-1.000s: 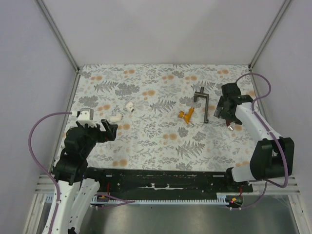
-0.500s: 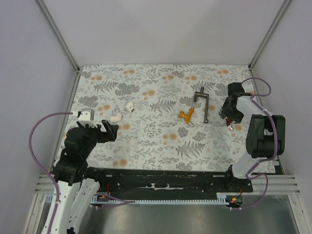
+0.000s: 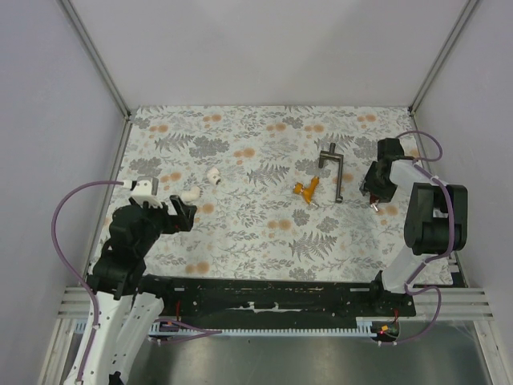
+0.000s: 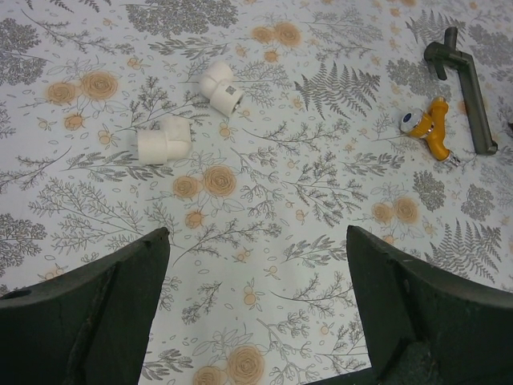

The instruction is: Install the water faucets

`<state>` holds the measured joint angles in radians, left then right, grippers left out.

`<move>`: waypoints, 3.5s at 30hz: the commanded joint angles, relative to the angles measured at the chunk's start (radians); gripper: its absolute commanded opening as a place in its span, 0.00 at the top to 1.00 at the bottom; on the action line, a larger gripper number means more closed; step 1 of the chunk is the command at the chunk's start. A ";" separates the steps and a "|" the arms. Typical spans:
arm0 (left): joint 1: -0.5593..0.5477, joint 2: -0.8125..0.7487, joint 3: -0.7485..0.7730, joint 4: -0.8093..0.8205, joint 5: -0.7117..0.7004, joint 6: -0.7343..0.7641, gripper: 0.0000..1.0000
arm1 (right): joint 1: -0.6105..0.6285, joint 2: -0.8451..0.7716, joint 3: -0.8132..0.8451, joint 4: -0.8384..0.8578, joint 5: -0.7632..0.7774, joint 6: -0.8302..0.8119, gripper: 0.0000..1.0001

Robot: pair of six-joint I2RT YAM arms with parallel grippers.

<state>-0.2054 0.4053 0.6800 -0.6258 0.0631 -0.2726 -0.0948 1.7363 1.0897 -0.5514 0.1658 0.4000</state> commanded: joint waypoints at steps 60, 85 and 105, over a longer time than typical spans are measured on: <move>-0.368 0.791 -0.080 0.891 0.159 -0.776 0.04 | 0.759 -0.449 -0.192 0.355 -0.434 -0.030 1.00; -0.466 1.040 -0.053 1.203 0.172 -0.956 0.98 | 0.785 -0.465 -0.228 0.384 -0.362 -0.032 0.95; -0.612 0.648 0.243 0.273 -0.424 -0.668 0.98 | 0.785 -0.684 -0.147 0.328 -0.400 -0.300 0.02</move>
<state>-0.7914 1.0500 0.8410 -0.2142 -0.2287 -1.0145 0.6872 0.9840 0.8154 -0.1413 -0.1829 0.2253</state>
